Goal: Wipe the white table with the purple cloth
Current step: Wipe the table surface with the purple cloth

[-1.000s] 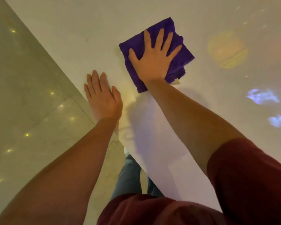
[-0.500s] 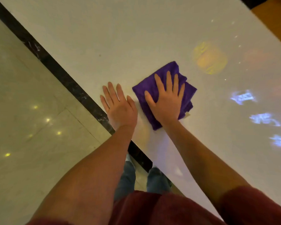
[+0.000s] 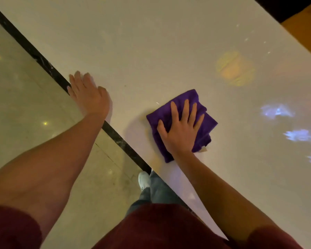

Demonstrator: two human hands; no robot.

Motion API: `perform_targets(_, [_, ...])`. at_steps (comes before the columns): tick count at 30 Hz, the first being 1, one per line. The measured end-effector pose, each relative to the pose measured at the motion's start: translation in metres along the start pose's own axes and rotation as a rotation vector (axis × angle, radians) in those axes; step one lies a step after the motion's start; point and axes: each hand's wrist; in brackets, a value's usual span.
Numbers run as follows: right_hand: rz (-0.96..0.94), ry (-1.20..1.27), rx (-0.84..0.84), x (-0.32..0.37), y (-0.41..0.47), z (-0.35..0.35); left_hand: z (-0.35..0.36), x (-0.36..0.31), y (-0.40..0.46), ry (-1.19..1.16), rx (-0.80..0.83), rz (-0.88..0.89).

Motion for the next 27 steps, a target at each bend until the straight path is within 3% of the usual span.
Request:
perform_targets(5, [-0.144, 0.064, -0.036, 0.075, 0.099, 0.019, 0.009, -0.019, 0.063, -0.017, -0.058, -0.194])
perform_targets(11, [-0.221, 0.057, 0.001, 0.154, 0.222, 0.034, 0.016, -0.018, 0.065, -0.028, -0.109, -0.176])
perform_targets(18, [-0.208, 0.047, 0.055, 0.194, 0.346, 0.042, 0.025, -0.014, 0.074, -0.050, -0.058, -0.203])
perform_targets(23, [-0.212, 0.077, 0.085, 0.203, 0.372, 0.038, 0.021, -0.016, 0.076, -0.039, -0.006, -0.226])
perform_targets(27, [-0.233, 0.111, 0.056, 0.178, 0.328, 0.033, 0.017, -0.016, 0.077, -0.090, 0.014, -0.224])
Point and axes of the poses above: each hand's wrist, its own y-axis towards the middle knuckle, its own z-axis out of the palm, x = y × z, and after that the axes turned 9 degrees about -z, right-handed
